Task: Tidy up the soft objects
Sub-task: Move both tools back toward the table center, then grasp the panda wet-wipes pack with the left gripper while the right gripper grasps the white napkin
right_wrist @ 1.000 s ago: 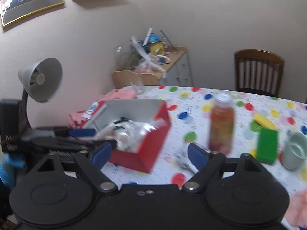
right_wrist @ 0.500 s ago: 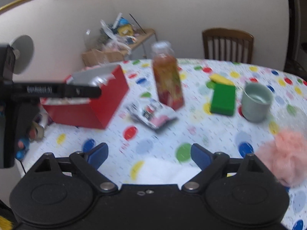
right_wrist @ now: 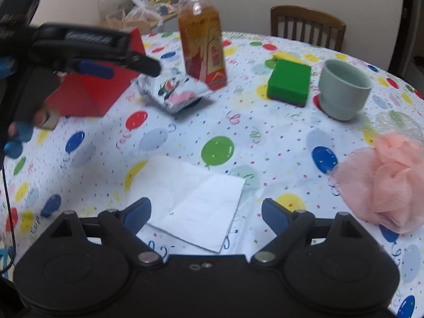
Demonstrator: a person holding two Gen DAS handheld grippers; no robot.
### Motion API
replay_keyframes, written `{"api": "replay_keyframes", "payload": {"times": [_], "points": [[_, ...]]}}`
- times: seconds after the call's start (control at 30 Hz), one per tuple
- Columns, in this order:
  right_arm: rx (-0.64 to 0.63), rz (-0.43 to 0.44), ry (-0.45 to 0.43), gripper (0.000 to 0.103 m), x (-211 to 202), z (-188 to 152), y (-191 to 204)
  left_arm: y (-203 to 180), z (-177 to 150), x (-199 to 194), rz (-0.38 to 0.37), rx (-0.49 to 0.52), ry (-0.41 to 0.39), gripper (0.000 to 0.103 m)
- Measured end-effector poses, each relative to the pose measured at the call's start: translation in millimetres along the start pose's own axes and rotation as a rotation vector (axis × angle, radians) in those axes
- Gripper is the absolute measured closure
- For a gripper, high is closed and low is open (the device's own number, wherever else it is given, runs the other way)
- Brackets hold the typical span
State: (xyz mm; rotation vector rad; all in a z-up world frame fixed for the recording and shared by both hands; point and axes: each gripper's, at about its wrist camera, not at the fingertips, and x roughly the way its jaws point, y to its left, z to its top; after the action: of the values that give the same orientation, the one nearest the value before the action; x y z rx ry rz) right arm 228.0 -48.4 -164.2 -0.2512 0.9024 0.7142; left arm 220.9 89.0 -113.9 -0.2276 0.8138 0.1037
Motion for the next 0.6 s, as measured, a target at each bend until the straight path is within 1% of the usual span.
{"api": "replay_keyframes", "payload": {"times": [0.1,0.17,0.3,0.4,0.47,0.6], "points": [[-0.027,0.018,0.015,0.013,7.5,-0.5,5.1,3.3,-0.4,14.5,0.037,-0.017,0.019,0.0],[-0.051,0.026,0.018,0.013,11.8,0.3,9.1,4.5,-1.0,22.7,0.046,-0.019,0.026,0.0],[-0.082,0.044,0.036,0.013,22.3,2.4,14.1,-2.2,-2.9,37.1,0.086,0.027,0.026,0.0],[-0.099,0.051,0.045,0.013,28.1,4.5,17.1,-4.0,-5.2,47.5,0.094,0.021,0.047,0.0],[-0.111,0.06,0.048,0.013,30.2,6.1,19.3,0.0,-6.7,51.4,0.09,-0.022,0.058,0.0],[-0.129,0.072,0.053,0.013,33.7,8.1,21.9,18.1,-6.0,53.4,0.082,-0.166,0.059,0.001]]}}
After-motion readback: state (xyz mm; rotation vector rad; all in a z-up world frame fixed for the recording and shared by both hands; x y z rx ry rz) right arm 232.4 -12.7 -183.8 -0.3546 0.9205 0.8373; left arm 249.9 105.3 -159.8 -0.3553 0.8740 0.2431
